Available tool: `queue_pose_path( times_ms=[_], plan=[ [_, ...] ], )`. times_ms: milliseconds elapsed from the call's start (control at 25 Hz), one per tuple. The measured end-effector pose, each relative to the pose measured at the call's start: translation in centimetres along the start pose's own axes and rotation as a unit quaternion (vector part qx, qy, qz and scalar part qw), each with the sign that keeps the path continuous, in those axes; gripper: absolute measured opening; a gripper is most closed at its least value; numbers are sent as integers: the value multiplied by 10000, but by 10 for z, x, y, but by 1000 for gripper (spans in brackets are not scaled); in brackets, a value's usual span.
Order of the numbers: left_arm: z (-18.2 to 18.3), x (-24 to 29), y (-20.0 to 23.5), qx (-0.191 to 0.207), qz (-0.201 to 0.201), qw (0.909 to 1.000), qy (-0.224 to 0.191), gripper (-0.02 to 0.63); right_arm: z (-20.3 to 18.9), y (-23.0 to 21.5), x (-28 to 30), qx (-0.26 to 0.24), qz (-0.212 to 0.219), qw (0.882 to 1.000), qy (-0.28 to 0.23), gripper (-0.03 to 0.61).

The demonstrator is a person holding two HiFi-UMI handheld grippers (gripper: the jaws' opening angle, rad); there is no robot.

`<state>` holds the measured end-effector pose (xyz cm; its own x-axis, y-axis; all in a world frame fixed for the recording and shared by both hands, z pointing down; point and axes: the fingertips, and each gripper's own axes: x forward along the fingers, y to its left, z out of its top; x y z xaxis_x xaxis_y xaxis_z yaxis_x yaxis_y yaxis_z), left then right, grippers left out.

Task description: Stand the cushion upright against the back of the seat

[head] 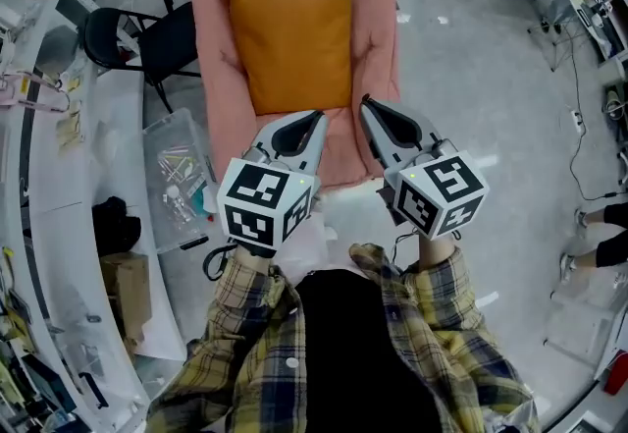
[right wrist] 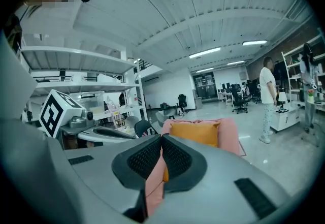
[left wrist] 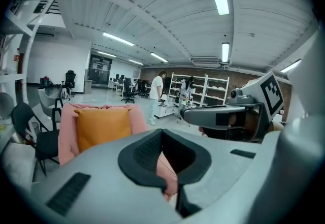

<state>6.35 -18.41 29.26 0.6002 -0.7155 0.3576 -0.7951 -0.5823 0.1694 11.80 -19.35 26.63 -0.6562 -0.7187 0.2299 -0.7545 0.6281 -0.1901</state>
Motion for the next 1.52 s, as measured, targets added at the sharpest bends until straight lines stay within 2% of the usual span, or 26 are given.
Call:
queue_pose_path(
  times_ms=[280,640,800,1200,1520],
  plan=[
    [-7,-26,-17,42,31,10000,-28,3,-9,31,-16,-123,65,9999,103,26],
    [-19,-70,-5,-64,-18,10000,13,3,-18,68,-22,-65,27,9998,211,26],
    [-18,-84,4,-77,-7,9999,-104,3,-18,83,-18,-123,-14,9997,192,26],
    [-7,-98,5,217,-126,9993,-263,3,-18,99,-24,-249,-144,9995,155,25],
    [-10,-108,9,340,-35,9992,-213,3,-18,109,-23,-290,-124,9994,160,23]
  ],
)
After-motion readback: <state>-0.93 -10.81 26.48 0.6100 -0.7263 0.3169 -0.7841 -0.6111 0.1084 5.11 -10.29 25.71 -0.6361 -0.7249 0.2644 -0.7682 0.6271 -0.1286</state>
